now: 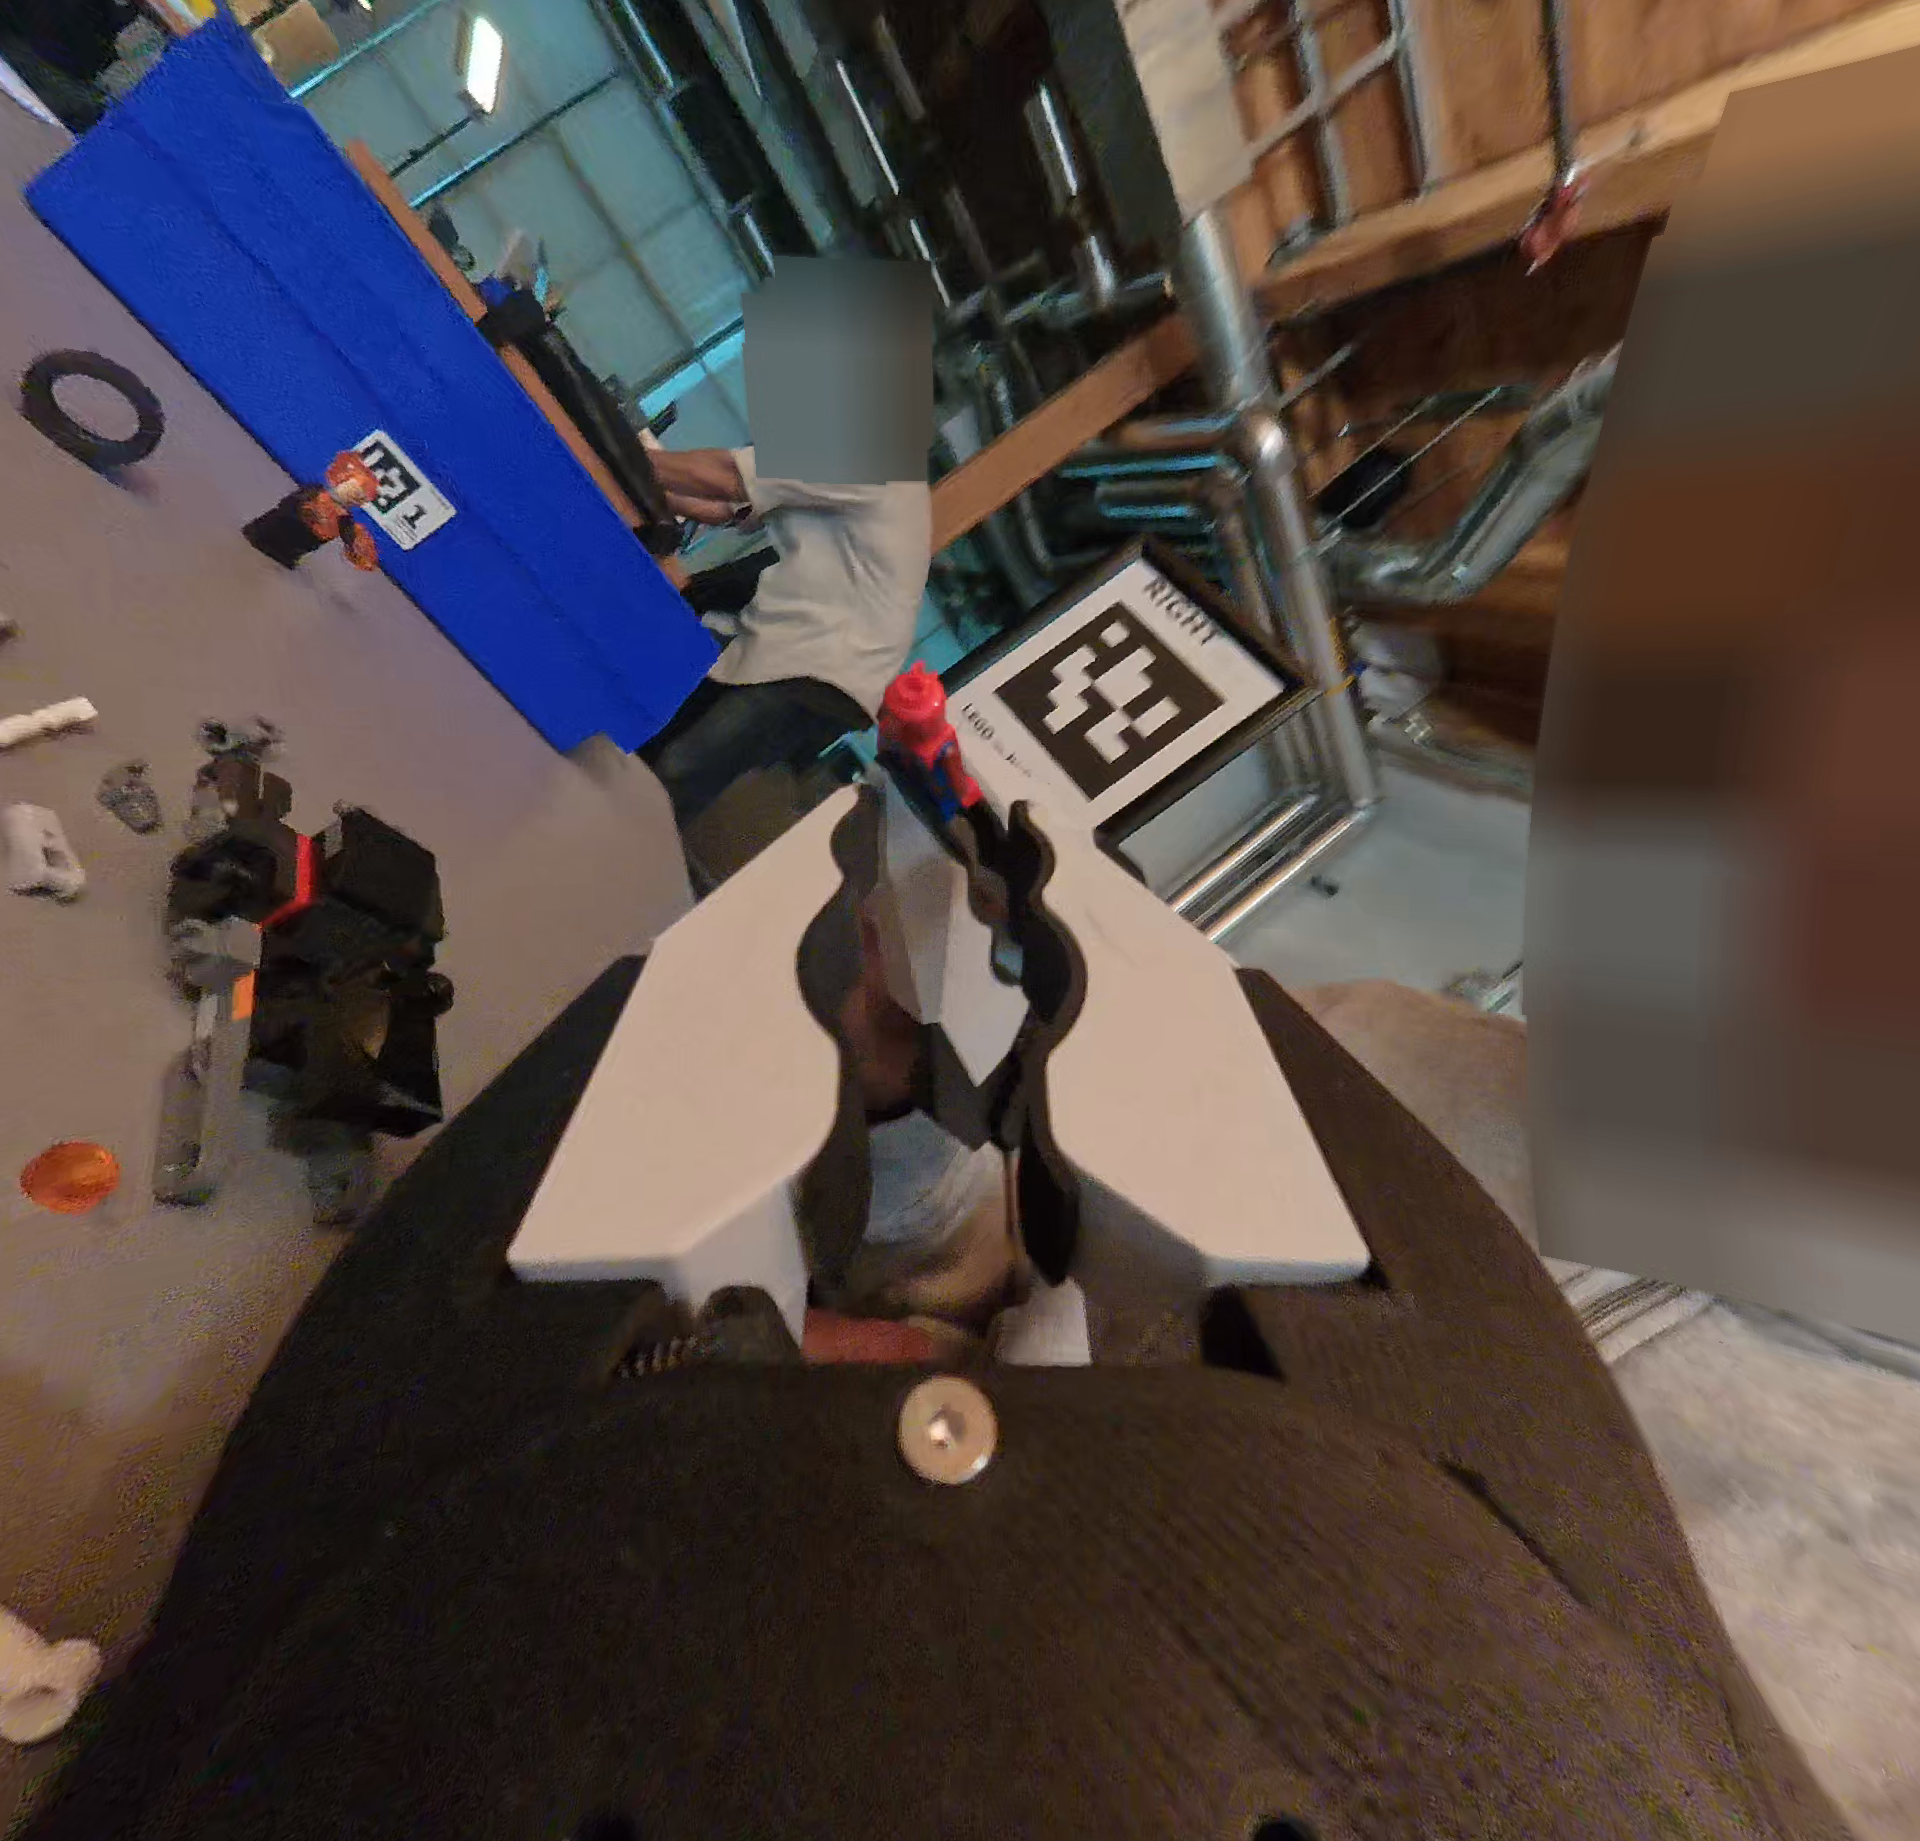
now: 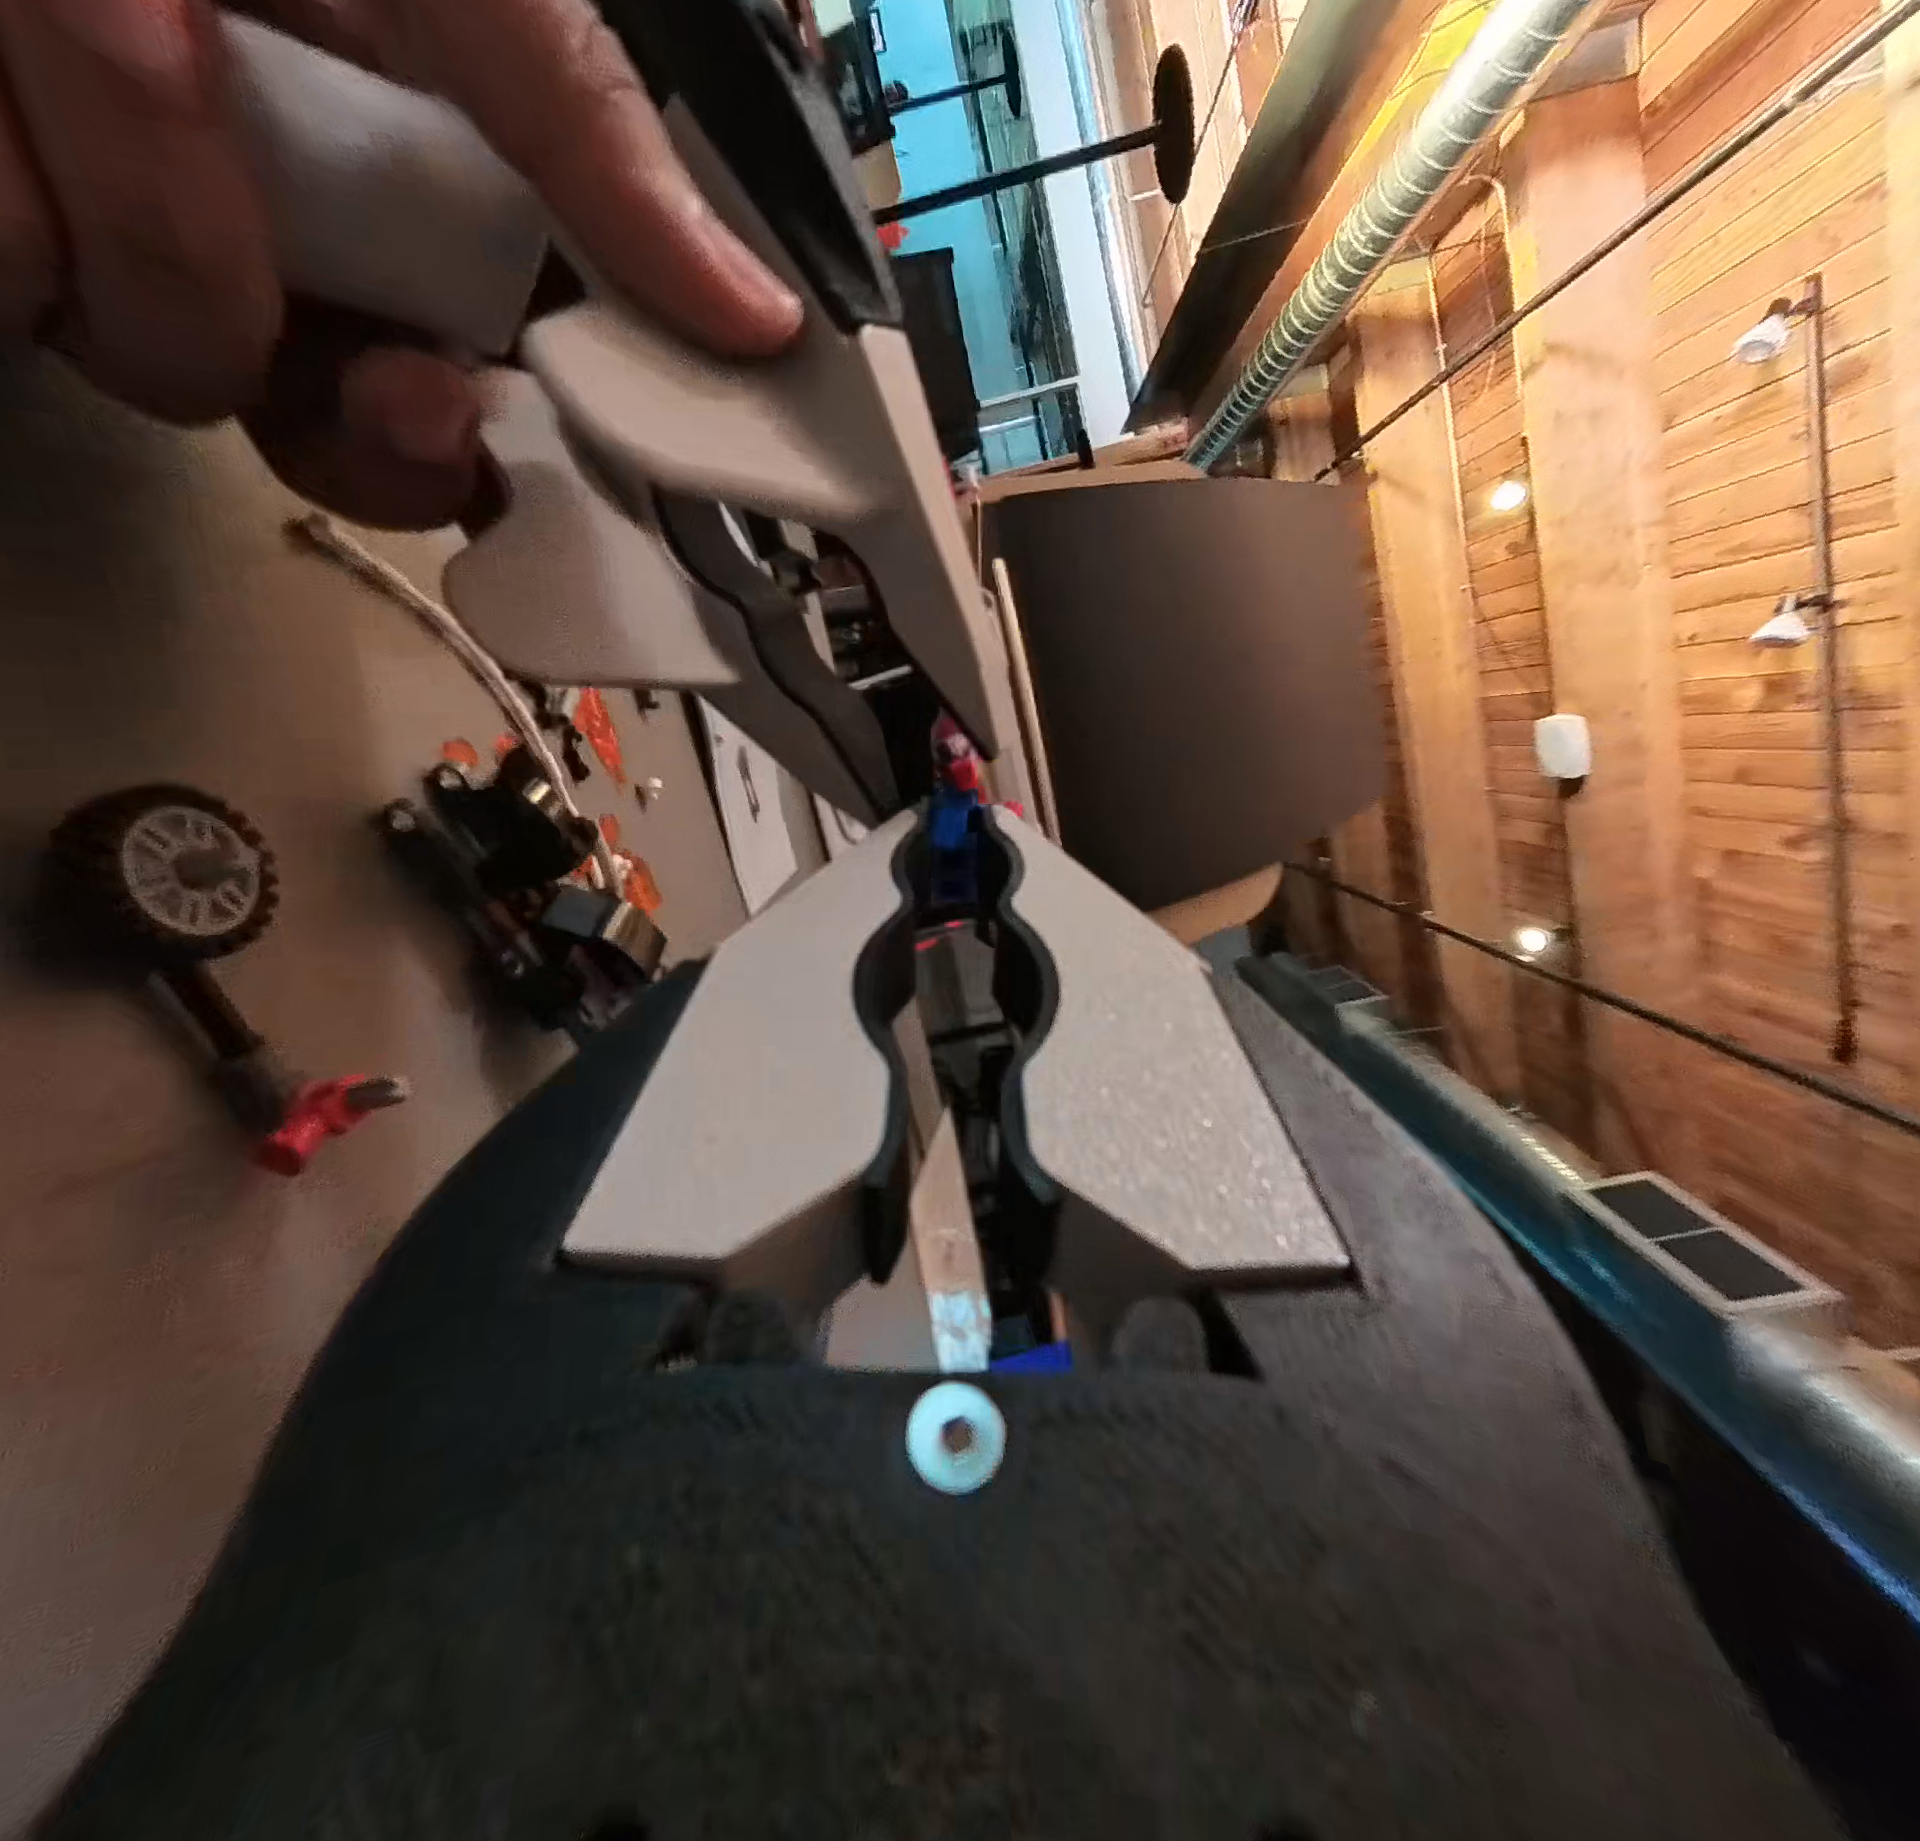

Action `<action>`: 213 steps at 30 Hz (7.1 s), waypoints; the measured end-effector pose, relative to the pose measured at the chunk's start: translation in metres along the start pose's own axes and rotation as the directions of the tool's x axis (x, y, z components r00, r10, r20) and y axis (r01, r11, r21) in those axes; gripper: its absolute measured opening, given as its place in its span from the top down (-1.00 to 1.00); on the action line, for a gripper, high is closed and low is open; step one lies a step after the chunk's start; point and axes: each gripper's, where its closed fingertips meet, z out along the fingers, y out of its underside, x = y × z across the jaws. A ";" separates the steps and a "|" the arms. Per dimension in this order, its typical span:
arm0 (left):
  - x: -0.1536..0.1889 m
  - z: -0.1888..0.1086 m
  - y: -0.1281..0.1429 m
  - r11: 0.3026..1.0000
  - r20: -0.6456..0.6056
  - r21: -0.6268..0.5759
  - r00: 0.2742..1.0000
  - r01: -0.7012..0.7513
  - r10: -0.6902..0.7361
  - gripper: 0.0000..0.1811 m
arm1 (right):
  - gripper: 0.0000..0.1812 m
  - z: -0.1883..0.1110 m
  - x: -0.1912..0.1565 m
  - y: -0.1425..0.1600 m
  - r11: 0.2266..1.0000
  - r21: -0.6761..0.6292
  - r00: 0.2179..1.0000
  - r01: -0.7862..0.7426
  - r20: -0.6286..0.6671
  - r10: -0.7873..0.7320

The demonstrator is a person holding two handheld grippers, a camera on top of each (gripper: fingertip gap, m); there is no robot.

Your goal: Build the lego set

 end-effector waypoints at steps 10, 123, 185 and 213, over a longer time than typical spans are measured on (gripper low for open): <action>-0.008 -0.006 -0.008 0.999 0.061 0.047 0.998 0.000 -0.003 0.89 | 0.90 -0.001 -0.012 -0.002 0.992 0.036 0.993 0.119 0.015 -0.120; 0.005 -0.015 -0.001 0.854 0.251 -0.122 0.817 -0.505 0.519 0.83 | 0.54 -0.016 0.016 0.259 0.067 -0.406 0.203 -0.912 -0.302 0.931; -0.031 -0.081 -0.071 0.823 0.559 -0.183 0.631 -0.538 0.538 0.73 | 0.76 0.009 0.025 0.104 0.150 -0.022 0.137 -0.989 0.293 0.946; -0.033 -0.085 -0.074 0.824 0.579 -0.171 0.622 -0.540 0.527 0.68 | 0.77 0.008 0.025 0.104 0.166 -0.017 0.155 -0.986 0.281 0.947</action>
